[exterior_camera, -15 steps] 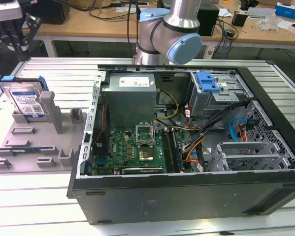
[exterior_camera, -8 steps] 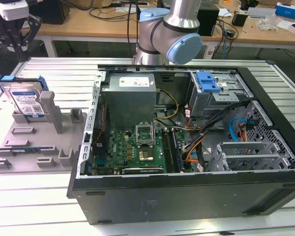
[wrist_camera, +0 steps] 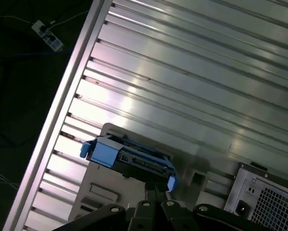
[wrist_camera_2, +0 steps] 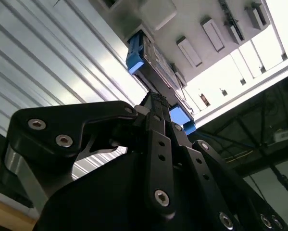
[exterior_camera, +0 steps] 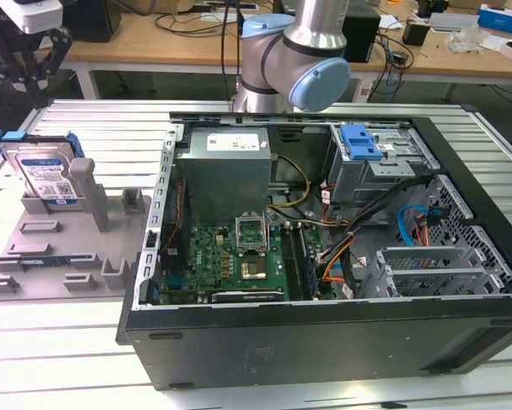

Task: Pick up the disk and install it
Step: 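Pick up the disk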

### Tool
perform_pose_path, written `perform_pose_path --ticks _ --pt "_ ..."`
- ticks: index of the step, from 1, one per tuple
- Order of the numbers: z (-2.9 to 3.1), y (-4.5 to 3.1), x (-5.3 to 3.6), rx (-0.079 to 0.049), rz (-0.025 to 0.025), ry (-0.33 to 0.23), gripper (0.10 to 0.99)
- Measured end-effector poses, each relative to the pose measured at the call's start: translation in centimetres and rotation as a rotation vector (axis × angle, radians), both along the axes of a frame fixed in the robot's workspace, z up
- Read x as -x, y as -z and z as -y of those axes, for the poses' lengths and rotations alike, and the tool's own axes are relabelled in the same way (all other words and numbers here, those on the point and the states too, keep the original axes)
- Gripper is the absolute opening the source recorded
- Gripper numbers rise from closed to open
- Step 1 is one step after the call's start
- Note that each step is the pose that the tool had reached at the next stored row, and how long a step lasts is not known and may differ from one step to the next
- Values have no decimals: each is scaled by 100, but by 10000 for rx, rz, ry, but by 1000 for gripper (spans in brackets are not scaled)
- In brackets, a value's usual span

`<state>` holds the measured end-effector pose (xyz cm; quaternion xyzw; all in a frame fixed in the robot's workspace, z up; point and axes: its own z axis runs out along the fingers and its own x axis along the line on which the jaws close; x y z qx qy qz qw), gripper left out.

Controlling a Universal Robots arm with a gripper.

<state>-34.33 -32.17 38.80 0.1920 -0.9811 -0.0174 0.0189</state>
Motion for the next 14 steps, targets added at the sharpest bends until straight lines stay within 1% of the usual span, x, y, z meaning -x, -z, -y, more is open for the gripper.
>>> perform_pose_path --ticks 2,3,7,9,14 --pt "0 1 -1 0 -1 -385 106" --pt "0 3 -1 0 2 -889 106" --pt "0 5 -1 1 7 -1703 106" --pt "0 7 -1 1 12 -2219 106" --pt "0 9 -4 2 23 -2886 106"
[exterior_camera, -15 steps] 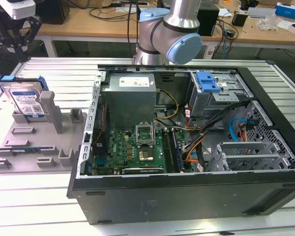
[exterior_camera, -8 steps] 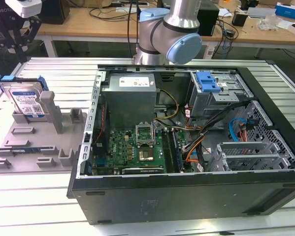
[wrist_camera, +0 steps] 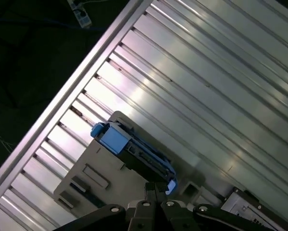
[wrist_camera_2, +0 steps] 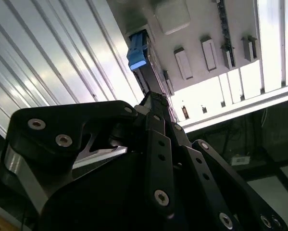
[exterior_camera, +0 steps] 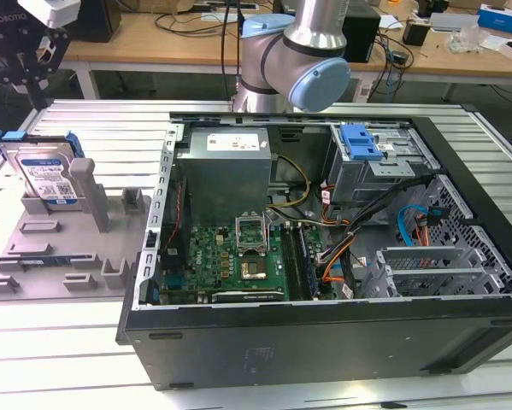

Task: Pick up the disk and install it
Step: 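Pick up the disk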

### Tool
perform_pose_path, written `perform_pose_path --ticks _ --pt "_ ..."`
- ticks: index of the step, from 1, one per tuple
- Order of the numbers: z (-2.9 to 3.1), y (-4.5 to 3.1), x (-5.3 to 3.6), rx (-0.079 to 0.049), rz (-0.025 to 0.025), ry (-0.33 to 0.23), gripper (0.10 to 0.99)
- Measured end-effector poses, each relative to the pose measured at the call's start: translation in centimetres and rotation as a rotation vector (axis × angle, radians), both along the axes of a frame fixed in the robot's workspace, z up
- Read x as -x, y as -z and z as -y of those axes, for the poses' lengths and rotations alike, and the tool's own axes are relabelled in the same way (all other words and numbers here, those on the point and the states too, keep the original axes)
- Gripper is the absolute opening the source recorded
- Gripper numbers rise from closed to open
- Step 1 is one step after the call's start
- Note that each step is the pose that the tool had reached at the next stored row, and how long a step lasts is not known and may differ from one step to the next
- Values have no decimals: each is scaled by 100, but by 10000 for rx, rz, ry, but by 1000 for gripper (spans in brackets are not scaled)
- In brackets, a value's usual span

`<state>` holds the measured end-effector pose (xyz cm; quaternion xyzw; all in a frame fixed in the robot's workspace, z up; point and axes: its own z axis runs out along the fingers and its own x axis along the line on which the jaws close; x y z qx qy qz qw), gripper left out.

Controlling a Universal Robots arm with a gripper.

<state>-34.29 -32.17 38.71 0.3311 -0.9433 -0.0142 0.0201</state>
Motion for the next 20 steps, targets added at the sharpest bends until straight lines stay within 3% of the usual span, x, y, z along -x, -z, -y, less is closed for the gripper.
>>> perform_pose_path --ticks 20 --pt "0 9 -26 -1 72 -3835 106"
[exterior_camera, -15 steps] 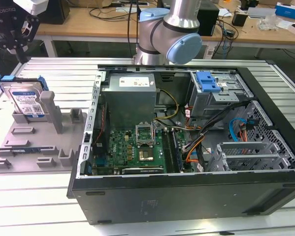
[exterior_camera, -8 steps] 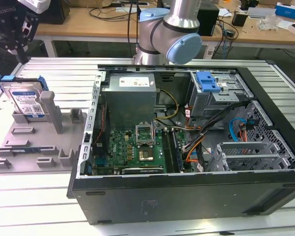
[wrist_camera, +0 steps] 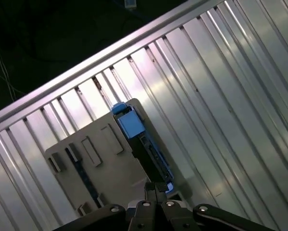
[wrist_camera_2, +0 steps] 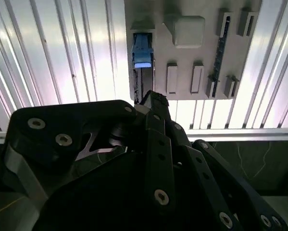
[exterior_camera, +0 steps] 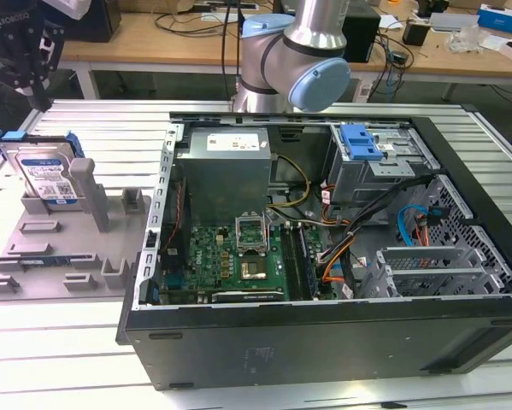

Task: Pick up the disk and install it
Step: 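Pick up the disk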

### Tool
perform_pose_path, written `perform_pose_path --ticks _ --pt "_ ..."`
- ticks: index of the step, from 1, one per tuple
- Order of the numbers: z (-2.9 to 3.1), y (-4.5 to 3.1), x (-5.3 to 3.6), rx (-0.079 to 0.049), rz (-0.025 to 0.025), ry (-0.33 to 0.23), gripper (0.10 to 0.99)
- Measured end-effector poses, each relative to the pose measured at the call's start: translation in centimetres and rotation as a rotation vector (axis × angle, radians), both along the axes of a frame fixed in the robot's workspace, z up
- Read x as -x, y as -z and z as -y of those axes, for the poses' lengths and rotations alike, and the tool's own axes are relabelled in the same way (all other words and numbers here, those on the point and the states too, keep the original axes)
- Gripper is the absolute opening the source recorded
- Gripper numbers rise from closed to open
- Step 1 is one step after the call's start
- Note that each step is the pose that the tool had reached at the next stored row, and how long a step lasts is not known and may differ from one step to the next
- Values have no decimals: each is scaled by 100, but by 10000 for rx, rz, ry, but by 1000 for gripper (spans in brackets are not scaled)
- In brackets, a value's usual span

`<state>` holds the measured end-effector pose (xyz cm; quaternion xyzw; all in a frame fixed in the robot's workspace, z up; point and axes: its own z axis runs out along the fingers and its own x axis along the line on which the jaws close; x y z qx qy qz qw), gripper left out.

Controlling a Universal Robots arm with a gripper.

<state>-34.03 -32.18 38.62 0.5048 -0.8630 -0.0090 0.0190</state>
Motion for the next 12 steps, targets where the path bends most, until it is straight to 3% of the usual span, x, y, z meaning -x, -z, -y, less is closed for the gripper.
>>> perform_pose_path --ticks 3,5,12 --pt "0 1 -3 0 16 -544 106" --pt "0 1 -6 0 38 -1248 106" --pt "0 4 -14 1 88 -2859 106"
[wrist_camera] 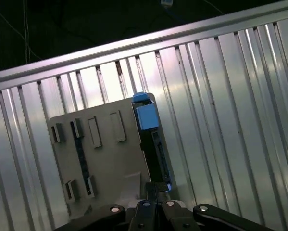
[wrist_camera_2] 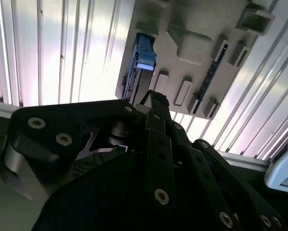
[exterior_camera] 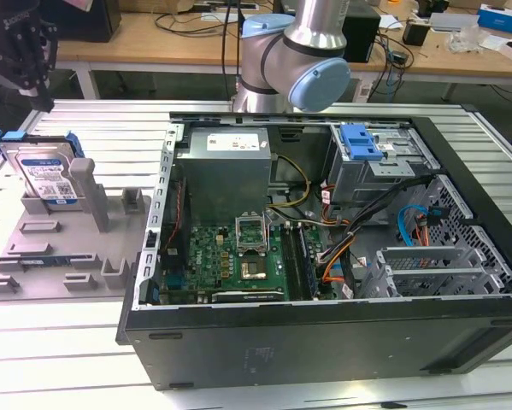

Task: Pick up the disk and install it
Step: 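Pick up the disk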

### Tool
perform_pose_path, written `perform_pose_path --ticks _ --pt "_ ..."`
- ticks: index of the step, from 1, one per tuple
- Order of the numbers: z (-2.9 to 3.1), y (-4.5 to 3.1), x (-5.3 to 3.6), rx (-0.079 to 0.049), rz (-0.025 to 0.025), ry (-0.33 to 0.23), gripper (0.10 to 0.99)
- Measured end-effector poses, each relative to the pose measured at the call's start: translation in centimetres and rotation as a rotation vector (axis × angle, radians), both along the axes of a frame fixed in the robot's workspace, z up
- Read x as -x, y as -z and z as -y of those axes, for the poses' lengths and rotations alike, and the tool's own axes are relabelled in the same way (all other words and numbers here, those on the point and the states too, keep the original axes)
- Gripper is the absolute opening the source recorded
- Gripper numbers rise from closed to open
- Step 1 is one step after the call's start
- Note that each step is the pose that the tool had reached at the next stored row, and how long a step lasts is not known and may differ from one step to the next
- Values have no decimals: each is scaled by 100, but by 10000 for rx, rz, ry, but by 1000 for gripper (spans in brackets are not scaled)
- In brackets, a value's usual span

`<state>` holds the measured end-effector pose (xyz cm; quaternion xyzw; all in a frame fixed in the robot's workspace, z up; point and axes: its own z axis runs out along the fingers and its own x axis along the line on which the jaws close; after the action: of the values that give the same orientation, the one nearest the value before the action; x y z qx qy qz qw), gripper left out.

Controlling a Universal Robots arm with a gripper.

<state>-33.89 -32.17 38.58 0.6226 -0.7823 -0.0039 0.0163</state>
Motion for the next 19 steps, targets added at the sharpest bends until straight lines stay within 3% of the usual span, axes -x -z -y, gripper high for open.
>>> perform_pose_path --ticks 7,10,13,19 --pt "-1 4 -9 -1 35 -1048 106" --pt "0 8 -29 -1 64 -1838 106" --pt "0 10 -41 -1 70 -2276 106" --pt "-1 10 -48 -2 71 -2569 106"
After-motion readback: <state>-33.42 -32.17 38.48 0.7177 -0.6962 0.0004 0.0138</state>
